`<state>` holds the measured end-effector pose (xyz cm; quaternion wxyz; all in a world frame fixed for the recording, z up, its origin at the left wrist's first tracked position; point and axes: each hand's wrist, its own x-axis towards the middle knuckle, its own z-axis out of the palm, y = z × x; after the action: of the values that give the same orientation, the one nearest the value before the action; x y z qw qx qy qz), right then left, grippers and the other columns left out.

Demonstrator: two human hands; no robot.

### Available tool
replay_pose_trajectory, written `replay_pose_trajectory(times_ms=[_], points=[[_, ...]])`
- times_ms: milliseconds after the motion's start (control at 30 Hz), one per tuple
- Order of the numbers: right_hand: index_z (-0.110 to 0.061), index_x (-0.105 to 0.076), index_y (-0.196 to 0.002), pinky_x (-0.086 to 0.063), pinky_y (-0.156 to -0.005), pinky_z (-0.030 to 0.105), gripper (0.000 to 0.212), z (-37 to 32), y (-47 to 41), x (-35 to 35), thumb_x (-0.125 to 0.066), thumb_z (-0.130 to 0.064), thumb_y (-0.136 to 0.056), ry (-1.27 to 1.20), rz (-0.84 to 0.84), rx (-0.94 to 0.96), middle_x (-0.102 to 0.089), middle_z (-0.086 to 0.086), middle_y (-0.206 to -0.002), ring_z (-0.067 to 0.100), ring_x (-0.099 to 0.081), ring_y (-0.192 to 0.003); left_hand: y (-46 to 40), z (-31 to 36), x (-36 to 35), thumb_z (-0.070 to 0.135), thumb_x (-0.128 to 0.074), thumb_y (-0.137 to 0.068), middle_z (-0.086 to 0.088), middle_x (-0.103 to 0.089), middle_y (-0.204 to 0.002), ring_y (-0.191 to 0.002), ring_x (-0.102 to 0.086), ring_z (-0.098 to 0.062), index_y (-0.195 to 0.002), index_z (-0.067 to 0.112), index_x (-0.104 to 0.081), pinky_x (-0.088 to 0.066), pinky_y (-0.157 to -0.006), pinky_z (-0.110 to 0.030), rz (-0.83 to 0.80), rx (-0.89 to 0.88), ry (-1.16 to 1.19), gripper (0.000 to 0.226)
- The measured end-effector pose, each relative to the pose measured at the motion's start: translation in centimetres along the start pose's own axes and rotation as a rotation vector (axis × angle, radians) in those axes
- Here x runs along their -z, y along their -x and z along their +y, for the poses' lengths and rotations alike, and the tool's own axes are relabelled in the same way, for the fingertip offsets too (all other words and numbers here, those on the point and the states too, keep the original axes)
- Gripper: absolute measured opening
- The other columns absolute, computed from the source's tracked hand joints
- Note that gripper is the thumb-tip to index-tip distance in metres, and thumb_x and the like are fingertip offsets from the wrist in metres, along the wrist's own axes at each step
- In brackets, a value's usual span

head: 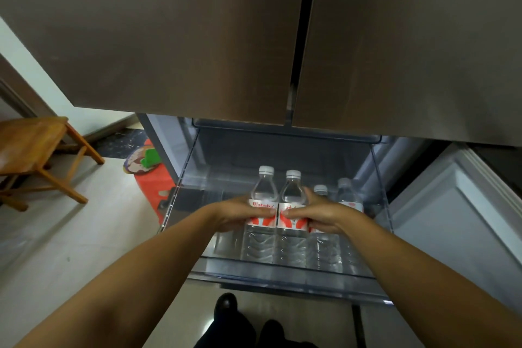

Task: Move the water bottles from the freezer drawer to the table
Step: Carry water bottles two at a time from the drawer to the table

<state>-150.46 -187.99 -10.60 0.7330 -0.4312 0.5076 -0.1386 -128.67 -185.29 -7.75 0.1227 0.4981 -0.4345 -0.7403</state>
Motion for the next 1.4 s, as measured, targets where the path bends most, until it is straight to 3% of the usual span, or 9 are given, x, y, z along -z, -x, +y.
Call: replay_pose_trajectory(times_ms=[133,267,400,567,733,933,1033,1200,1400], points=[[-0.002,-0.058,-0.120,-0.052,-0.097,0.035,0.042,-0.1,-0.1,0.5,-0.072,-0.002,-0.080,0.135,-0.064,-0.101,-0.069,0.011,-0.114,0.021,-0.067,-0.105,0.7,-0.7,0.2,0.019,-0.058,-0.093,0.001,-0.063,-0.091,-0.075,-0.066,-0.008,-0.098,0.020,-0.060,-0.054,-0.066,-0.019,-0.040,0.103,-0.107,0.005],[-0.007,-0.062,-0.092,-0.054,-0.083,0.028,0.024,0.1,-0.4,-0.2,-0.079,-0.016,-0.076,0.273,0.033,-0.112,-0.069,0.008,-0.094,0.019,-0.064,-0.092,0.6,-1.4,0.8,0.031,-0.062,-0.090,0.002,-0.066,-0.091,-0.079,-0.061,-0.010,-0.100,0.023,-0.060,-0.050,-0.068,-0.022,0.052,0.151,-0.168,0.014],[-0.006,-0.055,-0.120,-0.051,-0.098,0.039,0.043,0.1,-0.3,-0.6,-0.073,-0.011,-0.081,0.006,0.049,-0.012,-0.067,0.012,-0.116,0.025,-0.065,-0.109,0.8,-1.0,1.4,0.024,-0.062,-0.091,0.005,-0.072,-0.075,-0.061,-0.066,-0.003,-0.102,0.012,-0.063,-0.054,-0.058,-0.019,0.047,0.089,0.000,0.016],[-0.008,-0.065,-0.113,-0.050,-0.095,0.048,0.042,-0.8,0.1,-1.0,-0.067,-0.038,-0.085,-0.263,0.170,0.015,-0.071,0.016,-0.108,0.033,-0.067,-0.102,-0.3,0.1,0.4,0.053,-0.078,-0.069,-0.016,-0.065,-0.123,-0.115,-0.061,-0.034,-0.126,0.009,-0.058,-0.041,-0.106,-0.053,0.160,-0.035,0.295,0.075],[-0.003,-0.060,-0.119,-0.054,-0.088,0.042,0.073,-1.7,0.9,-0.1,-0.074,-0.057,-0.071,-0.612,0.191,-0.006,-0.068,0.016,-0.095,0.031,-0.066,-0.088,-0.9,2.8,-1.4,0.049,-0.061,-0.084,-0.014,-0.069,-0.093,-0.083,-0.067,-0.027,-0.112,0.006,-0.060,-0.051,-0.087,-0.042,0.088,-0.011,0.567,0.050],[0.000,-0.062,-0.109,-0.056,-0.053,0.031,0.051,-2.1,4.4,1.1,-0.072,-0.041,-0.081,-0.652,0.235,0.072,-0.070,0.013,-0.071,0.024,-0.070,-0.058,-1.6,4.0,-3.7,0.052,-0.072,-0.075,-0.012,-0.060,-0.110,-0.099,-0.059,-0.026,-0.133,0.009,-0.052,-0.048,-0.095,-0.041,0.005,0.012,0.608,0.075],[-0.005,-0.051,-0.132,-0.056,-0.061,0.035,0.078,-2.1,6.4,0.8,-0.082,-0.042,-0.071,-0.678,0.344,0.119,-0.068,0.012,-0.085,0.025,-0.070,-0.067,-2.3,4.6,-5.0,0.053,-0.066,-0.080,-0.013,-0.064,-0.100,-0.089,-0.063,-0.025,-0.126,0.008,-0.056,-0.055,-0.081,-0.038,-0.044,0.041,0.589,0.065],[-0.005,-0.060,-0.118,-0.057,-0.070,0.037,0.055,-1.8,11.1,0.3,-0.068,-0.045,-0.082,-0.766,0.383,0.221,-0.071,0.015,-0.085,0.027,-0.070,-0.073,-1.6,6.6,-7.2,0.053,-0.064,-0.079,-0.015,-0.068,-0.099,-0.086,-0.067,-0.028,-0.123,0.008,-0.058,-0.054,-0.081,-0.040,-0.210,0.041,0.485,0.063],[-0.011,-0.052,-0.131,-0.053,-0.089,0.042,0.070,0.7,17.3,-4.3,-0.073,-0.048,-0.076,-0.862,0.614,0.405,-0.066,0.019,-0.112,0.031,-0.067,-0.096,0.4,7.3,-9.9,0.053,-0.064,-0.081,-0.013,-0.069,-0.102,-0.090,-0.069,-0.026,-0.127,0.010,-0.057,-0.055,-0.083,-0.038,-0.412,0.053,0.279,0.063]])
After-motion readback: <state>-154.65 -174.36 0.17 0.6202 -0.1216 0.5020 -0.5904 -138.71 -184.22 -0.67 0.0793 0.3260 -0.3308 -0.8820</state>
